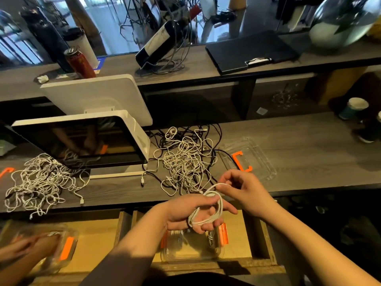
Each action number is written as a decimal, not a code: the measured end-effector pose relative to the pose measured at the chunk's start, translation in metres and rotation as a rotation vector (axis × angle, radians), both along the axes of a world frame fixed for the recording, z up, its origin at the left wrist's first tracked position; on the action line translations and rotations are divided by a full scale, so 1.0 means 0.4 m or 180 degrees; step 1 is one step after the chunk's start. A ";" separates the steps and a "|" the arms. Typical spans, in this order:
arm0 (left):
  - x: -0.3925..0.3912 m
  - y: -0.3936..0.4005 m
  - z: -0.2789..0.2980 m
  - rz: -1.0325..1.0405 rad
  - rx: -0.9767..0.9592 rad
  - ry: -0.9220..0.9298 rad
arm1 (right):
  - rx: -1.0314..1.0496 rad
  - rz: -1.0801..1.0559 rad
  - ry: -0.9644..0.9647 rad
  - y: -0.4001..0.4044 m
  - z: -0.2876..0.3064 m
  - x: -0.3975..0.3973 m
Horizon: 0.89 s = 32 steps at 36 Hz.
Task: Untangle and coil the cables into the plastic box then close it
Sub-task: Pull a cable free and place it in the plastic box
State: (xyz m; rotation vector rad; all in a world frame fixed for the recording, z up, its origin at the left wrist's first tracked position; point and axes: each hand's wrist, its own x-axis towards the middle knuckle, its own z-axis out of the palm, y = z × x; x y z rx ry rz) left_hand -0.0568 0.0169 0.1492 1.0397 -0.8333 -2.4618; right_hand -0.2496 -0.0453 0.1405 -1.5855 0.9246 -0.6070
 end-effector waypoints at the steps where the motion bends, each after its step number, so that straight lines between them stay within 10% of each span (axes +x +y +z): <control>1: -0.004 -0.001 -0.003 0.0112 -0.0027 -0.0027 | -0.0005 -0.0027 -0.0007 -0.003 -0.002 -0.004; 32: -0.108 -0.012 0.028 0.3164 -0.1101 -0.0742 | 0.0781 0.0040 -0.0230 0.088 0.005 0.033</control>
